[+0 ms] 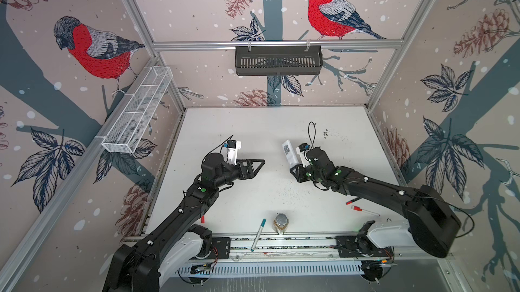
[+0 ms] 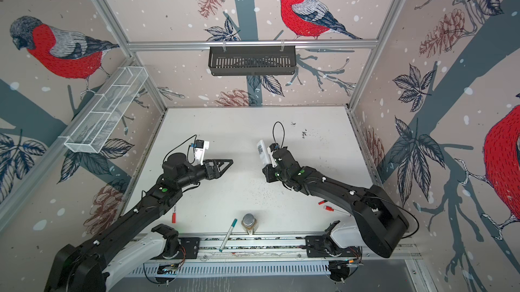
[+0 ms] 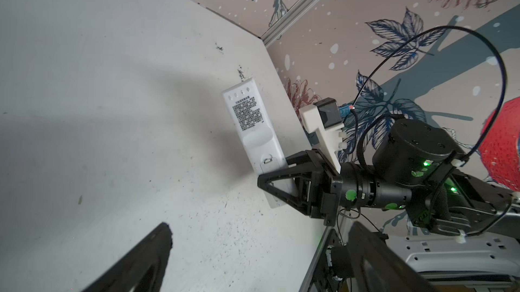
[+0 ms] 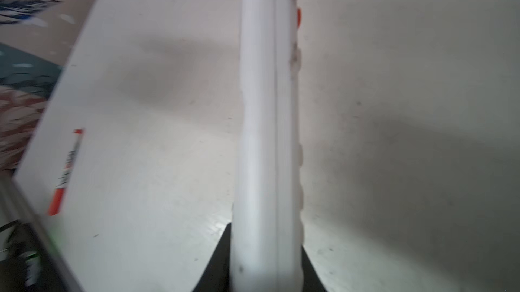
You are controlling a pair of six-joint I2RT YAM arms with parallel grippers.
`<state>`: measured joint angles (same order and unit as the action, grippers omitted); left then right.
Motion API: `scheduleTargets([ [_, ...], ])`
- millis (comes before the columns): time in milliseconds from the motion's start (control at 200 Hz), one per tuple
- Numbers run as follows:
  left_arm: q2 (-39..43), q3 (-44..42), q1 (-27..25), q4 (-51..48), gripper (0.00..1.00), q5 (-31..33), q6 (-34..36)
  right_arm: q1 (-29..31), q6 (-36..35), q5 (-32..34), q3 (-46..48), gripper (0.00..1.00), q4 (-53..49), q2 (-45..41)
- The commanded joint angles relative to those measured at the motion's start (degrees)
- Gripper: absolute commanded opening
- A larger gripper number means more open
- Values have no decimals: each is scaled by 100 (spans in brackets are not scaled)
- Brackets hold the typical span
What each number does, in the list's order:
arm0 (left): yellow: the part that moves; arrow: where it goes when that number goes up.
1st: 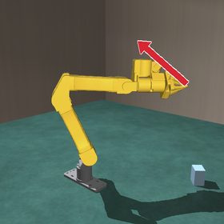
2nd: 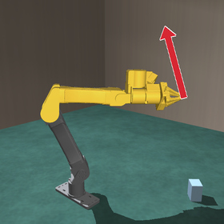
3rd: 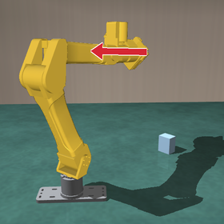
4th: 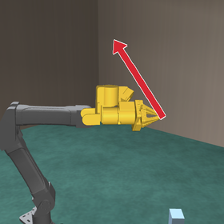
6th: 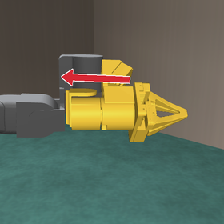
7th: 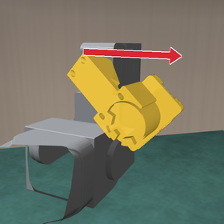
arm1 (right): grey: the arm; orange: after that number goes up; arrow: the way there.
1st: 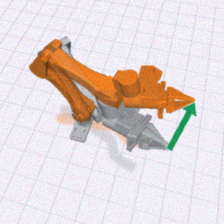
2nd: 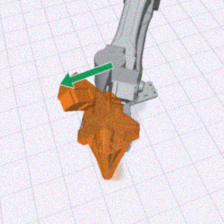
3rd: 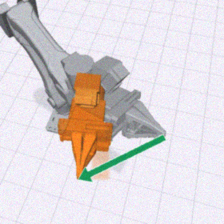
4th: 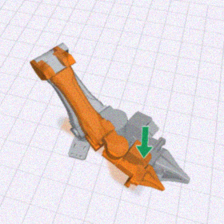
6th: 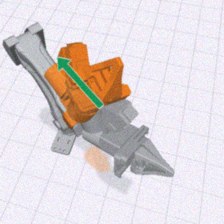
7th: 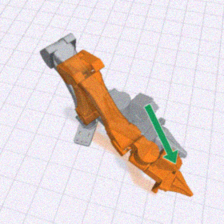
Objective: Load the batteries into the remote control
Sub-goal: 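Open the left gripper and lower the remote onto the table with the right gripper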
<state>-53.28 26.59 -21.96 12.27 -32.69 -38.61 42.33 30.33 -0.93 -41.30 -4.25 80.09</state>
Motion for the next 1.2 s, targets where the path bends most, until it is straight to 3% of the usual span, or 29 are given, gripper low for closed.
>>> scheduleTargets([
  [0, 144, -62, -2, -296, 97, 238, 194, 38, 325, 1310, -55, 24, -362, 210],
  [355, 297, -134, 9, -301, 97, 224, 239, 132, 897, 2373, -546, 25, -568, 1427],
  [565, 378, -204, 32, -308, 97, 219, 266, 334, 1173, 2687, -912, 31, -840, 2024],
  [901, 357, -278, 115, -164, 97, 114, 239, 531, 1253, 2606, -1178, 51, -929, 2376],
  [1196, 309, -257, 154, -128, 97, 68, 213, 531, 974, 2513, -1348, 61, -961, 2058],
])
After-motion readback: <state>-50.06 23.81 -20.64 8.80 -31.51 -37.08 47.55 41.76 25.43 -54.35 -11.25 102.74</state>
